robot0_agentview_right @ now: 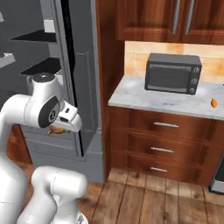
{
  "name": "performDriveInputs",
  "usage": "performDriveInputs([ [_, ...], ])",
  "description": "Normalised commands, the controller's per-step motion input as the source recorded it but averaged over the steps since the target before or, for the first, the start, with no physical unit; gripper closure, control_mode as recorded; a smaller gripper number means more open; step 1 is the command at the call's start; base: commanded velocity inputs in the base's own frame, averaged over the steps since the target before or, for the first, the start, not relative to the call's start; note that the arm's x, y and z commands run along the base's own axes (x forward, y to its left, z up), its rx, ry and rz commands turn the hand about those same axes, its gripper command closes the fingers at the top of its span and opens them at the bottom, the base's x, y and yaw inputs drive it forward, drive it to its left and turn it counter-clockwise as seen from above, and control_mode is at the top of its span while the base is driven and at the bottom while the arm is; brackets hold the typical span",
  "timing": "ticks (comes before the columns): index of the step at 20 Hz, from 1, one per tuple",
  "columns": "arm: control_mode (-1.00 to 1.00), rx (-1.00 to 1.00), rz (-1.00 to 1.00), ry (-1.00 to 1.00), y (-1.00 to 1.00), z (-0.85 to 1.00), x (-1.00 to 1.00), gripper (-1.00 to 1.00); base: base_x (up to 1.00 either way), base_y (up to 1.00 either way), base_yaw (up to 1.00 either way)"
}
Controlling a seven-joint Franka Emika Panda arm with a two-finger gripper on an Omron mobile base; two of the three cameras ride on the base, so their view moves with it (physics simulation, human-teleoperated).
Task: Open the fridge, remove the apple, carrot, and chicken drumstick, and place them on any counter.
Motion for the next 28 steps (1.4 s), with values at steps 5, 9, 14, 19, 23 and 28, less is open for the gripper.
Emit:
performDriveInputs([
  [5, 1.0, 0.0, 0.0, 0.0, 0.0, 0.0, 0.0, 1.0, 0.63, -1.0, 0.29],
  [9, 1.0, 0.0, 0.0, 0.0, 0.0, 0.0, 0.0, 1.0, 0.98, -1.0, 0.25],
  [14, 1.0, 0.0, 0.0, 0.0, 0.0, 0.0, 0.0, 1.0, 0.93, -0.93, 0.12],
  [19, 1.0, 0.0, 0.0, 0.0, 0.0, 0.0, 0.0, 1.0, 0.86, -0.64, 0.0],
  [23, -1.0, -0.01, 0.0, -0.01, -0.02, -0.05, 0.07, 1.0, 0.43, -0.18, 0.0],
  [28, -1.0, -0.11, -0.03, -0.12, -0.28, -0.71, 0.39, 1.0, 0.0, 0.0, 0.0],
])
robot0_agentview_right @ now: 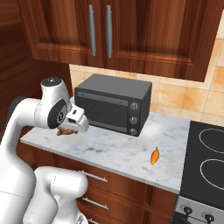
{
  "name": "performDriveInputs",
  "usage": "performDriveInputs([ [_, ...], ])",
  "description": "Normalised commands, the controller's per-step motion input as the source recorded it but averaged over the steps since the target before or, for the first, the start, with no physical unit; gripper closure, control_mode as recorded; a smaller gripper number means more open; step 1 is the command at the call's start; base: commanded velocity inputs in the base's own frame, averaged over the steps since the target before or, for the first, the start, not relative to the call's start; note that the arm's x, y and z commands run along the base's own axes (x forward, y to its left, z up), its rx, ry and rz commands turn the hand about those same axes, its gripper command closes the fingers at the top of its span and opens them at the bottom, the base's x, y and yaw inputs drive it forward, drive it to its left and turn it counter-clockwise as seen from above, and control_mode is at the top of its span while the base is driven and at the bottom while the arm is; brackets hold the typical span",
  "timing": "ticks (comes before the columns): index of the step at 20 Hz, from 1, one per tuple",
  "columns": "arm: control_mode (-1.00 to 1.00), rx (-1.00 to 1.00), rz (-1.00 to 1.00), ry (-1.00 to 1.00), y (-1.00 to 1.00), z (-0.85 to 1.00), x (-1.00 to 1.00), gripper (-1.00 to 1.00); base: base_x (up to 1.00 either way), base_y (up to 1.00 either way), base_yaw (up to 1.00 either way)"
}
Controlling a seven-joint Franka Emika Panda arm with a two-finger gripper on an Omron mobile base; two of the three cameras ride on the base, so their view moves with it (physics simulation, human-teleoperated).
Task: Open the fridge, remove the apple, carrot, and chicken drumstick, and place them on any counter.
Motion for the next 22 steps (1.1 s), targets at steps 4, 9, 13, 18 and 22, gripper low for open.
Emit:
performDriveInputs([
  [4, -1.0, -0.19, -0.07, -0.13, -0.01, -1.0, 0.55, 1.0, 0.0, 0.0, 0.0],
  [9, -1.0, -0.08, -0.07, -0.05, -0.07, -1.0, 0.97, 1.0, 0.0, 0.0, 0.0],
  [13, -1.0, 0.0, -0.02, 0.0, -0.16, -0.95, 0.98, 1.0, 0.0, 0.0, 0.0],
  [18, -1.0, 0.0, 0.0, 0.0, -0.18, -0.68, 0.87, 1.0, 0.0, 0.0, 0.0],
  [22, -1.0, 0.0, 0.0, 0.0, -0.03, -0.62, 0.53, 1.0, 0.0, 0.0, 0.0],
])
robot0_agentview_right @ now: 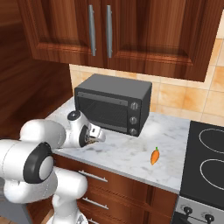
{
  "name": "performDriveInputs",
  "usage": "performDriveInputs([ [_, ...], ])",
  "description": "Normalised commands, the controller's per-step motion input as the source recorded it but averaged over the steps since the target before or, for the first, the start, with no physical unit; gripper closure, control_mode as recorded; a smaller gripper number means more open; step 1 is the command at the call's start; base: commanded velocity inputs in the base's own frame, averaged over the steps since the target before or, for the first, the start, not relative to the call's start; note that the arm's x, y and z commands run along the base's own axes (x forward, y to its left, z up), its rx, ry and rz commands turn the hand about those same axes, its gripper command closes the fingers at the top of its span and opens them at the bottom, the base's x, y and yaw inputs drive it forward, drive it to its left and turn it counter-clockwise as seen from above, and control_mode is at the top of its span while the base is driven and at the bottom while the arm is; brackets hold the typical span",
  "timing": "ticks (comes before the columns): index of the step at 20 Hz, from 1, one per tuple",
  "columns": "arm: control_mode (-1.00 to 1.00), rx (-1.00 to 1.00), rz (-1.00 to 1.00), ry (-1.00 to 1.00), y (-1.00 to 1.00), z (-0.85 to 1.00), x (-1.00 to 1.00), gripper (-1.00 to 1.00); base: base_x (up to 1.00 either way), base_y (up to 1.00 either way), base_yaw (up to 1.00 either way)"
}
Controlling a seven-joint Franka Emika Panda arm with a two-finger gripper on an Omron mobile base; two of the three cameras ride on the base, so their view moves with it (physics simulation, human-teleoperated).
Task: Open the fridge, remove the apple, carrot, and chicken drumstick, and place them on any counter.
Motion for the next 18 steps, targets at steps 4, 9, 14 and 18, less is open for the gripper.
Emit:
performDriveInputs([
  [4, -1.0, 0.0, 0.0, 0.0, -0.05, -0.34, 0.42, 1.0, 0.0, 0.0, 0.0],
  [9, -1.0, 0.0, -0.01, -0.01, -0.07, -0.07, 0.34, -1.0, 0.0, 0.0, 0.0],
  [14, -1.0, 0.0, 0.0, -0.09, -0.14, 0.53, 0.0, -1.0, 0.0, 0.0, 0.0],
  [18, -1.0, 0.04, 0.0, -0.1, -0.05, 1.0, -0.25, -1.0, 0.0, 0.0, 0.0],
])
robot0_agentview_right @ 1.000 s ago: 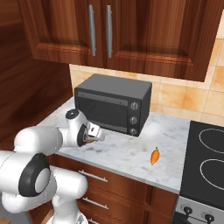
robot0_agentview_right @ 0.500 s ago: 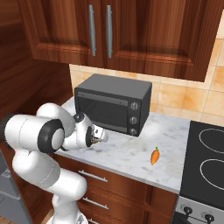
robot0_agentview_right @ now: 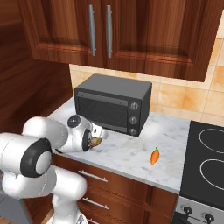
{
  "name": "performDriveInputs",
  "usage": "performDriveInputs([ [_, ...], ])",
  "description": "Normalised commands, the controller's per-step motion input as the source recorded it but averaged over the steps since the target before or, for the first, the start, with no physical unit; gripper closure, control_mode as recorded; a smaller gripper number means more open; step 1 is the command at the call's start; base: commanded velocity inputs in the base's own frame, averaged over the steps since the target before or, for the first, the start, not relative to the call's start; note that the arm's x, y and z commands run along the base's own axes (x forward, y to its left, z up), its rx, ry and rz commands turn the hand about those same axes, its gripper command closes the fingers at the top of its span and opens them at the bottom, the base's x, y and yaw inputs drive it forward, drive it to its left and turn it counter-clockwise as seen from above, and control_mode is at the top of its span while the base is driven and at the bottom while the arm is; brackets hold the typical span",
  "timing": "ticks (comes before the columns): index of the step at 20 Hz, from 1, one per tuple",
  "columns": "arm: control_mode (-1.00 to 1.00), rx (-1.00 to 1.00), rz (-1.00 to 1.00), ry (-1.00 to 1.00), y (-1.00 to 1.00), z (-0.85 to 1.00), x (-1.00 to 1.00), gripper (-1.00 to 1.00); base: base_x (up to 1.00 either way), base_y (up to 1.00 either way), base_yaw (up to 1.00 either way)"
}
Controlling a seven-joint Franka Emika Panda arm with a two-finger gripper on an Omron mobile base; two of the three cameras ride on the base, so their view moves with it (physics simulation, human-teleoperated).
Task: Open the fridge, remove the apple, carrot, and chicken drumstick, and place them on any counter.
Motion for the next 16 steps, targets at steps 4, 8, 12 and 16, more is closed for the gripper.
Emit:
performDriveInputs([
  [4, -1.0, 0.09, 0.0, -0.03, 0.0, 1.0, -0.64, -1.0, 0.0, 0.0, 0.0],
  [8, -1.0, 0.18, 0.0, 0.08, 0.01, 1.0, -0.78, -1.0, 0.0, 0.0, 0.0],
  [12, -1.0, 0.15, 0.0, 0.28, 0.16, 1.0, -0.99, -1.0, 0.0, 0.0, 0.0],
  [16, -1.0, 0.05, 0.0, 0.35, 0.3, 0.91, -0.99, -1.0, 0.0, 0.0, 0.0],
])
